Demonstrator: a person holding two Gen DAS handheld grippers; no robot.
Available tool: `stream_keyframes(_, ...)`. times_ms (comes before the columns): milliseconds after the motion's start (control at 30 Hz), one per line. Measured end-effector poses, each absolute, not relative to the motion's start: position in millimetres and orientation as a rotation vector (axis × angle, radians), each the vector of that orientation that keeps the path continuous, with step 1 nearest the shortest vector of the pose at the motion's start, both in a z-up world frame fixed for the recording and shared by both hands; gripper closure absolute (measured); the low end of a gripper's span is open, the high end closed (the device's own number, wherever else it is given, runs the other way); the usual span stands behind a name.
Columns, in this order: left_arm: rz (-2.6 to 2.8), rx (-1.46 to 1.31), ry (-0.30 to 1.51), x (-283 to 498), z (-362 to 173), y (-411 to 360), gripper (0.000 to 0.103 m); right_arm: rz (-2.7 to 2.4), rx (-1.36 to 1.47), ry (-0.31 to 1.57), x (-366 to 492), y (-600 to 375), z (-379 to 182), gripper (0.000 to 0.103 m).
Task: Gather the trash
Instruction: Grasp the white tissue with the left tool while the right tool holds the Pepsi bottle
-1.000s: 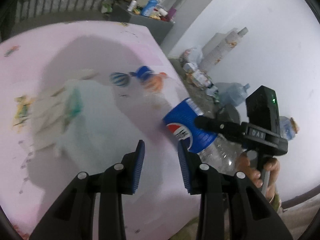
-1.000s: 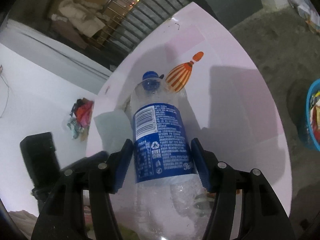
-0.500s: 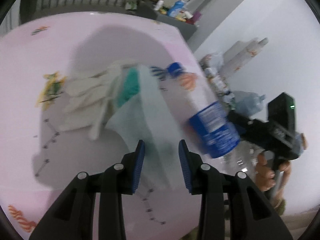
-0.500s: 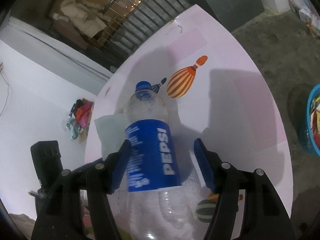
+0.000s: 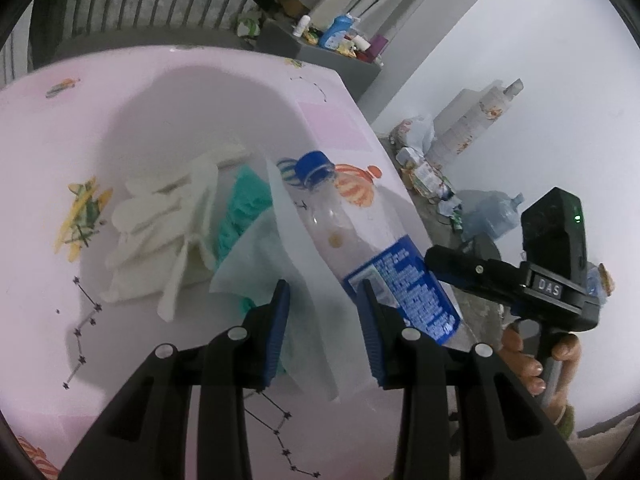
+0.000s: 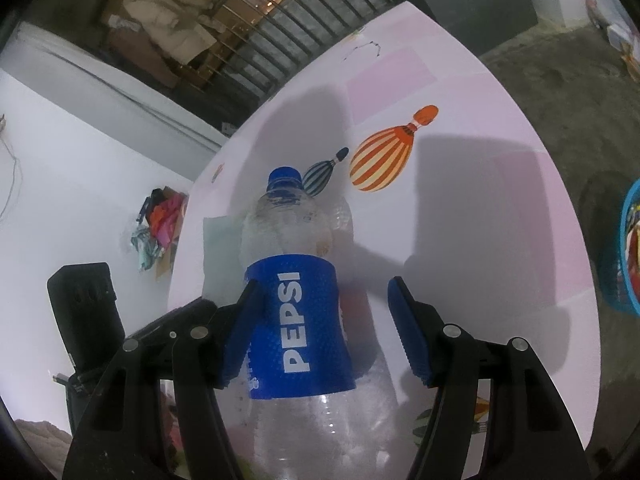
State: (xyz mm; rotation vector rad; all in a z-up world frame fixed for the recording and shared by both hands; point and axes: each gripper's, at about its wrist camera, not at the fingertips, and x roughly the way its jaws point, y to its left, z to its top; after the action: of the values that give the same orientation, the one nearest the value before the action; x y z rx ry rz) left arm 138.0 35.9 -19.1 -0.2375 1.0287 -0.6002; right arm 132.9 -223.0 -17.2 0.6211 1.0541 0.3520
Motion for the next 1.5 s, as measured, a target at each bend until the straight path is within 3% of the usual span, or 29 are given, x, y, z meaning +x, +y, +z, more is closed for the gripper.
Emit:
stream_keyframes(67,-0.586,-0.21,1.009,137.6,-17.2,33.4,0.072,0.35,0.617,1.057,133.5,-223.8,-16.6,0.041)
stream_keyframes(233,-0.588,-0.166,0.97,131.5,-11.9,34.7,0.09,0.347,0.606,1.063,133.2,-223.3,-14.0,0.041)
stream_keyframes(500,-0.618,-0.174,0.881,121.0,6.0,45.6,0.099,0.336,0.581,1.059,130.3,-217.5,-8.8,0.037)
stream_keyframes(800,-0.627,-0.22,0.93,124.4,-2.5,52.3,0.099,0.321,0.536,1.061,132.1,-207.2,-6.2,0.034)
stream_keyframes(1100,-0.646,-0.265,0.914,145.6,-5.3,51.3,0.083,0.316,0.534,1.073,135.7,-202.7,-9.3,0.034)
stream_keyframes(1500,-0.636,-0.268,0.947,157.4,-12.5,44.8,0.082,0.32,0.556,1.076,134.5,-205.6,-12.7,0.034)
